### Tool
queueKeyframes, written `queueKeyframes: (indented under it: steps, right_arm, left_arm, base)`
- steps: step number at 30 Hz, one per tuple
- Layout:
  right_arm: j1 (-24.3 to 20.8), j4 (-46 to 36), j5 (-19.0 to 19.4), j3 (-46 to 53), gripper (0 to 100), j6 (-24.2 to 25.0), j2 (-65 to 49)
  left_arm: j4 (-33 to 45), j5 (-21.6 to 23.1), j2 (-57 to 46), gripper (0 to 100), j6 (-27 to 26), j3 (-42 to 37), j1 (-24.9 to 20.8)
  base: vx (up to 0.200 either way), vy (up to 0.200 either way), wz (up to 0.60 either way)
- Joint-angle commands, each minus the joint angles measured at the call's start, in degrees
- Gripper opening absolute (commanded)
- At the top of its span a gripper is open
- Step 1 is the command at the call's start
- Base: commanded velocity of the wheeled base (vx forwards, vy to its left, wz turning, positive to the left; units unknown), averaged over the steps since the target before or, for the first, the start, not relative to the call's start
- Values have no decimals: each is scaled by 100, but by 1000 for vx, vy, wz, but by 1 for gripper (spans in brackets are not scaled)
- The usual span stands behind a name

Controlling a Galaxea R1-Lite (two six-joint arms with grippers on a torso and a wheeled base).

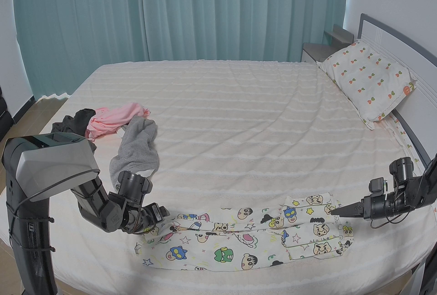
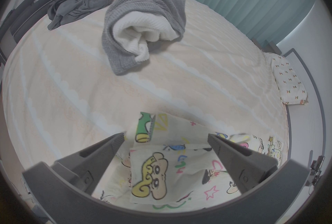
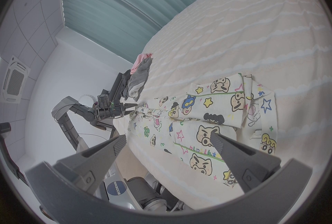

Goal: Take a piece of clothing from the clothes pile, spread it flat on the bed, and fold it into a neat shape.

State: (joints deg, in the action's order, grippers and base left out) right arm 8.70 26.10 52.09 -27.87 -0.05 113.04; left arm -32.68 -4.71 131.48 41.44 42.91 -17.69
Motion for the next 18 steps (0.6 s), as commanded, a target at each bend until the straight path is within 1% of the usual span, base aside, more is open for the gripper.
queueKeyframes:
  steps: [1,2,7,12,18]
  right_arm:
    - [0,0,3,27,100,-21,16]
    - [0,0,3,27,100,-21,16]
    - [0,0,3,36,100,-57,16]
    - [0,0,3,36,100,-65,25]
    - [-9,0,12,36,100,-65,25]
  left_arm:
    - [-1,-92,-8,0,102,-46,46]
    - [-1,-92,-8,0,102,-46,46]
    - [-1,-145,-78,0,559,-160,-68]
    - [-10,-162,-122,0,594,-231,-68]
    - [-107,-268,-676,0,805,-362,-42]
  base:
    - [0,0,0]
    - [0,0,0]
    - [0,0,0]
    - [0,0,0]
    - [0,0,0]
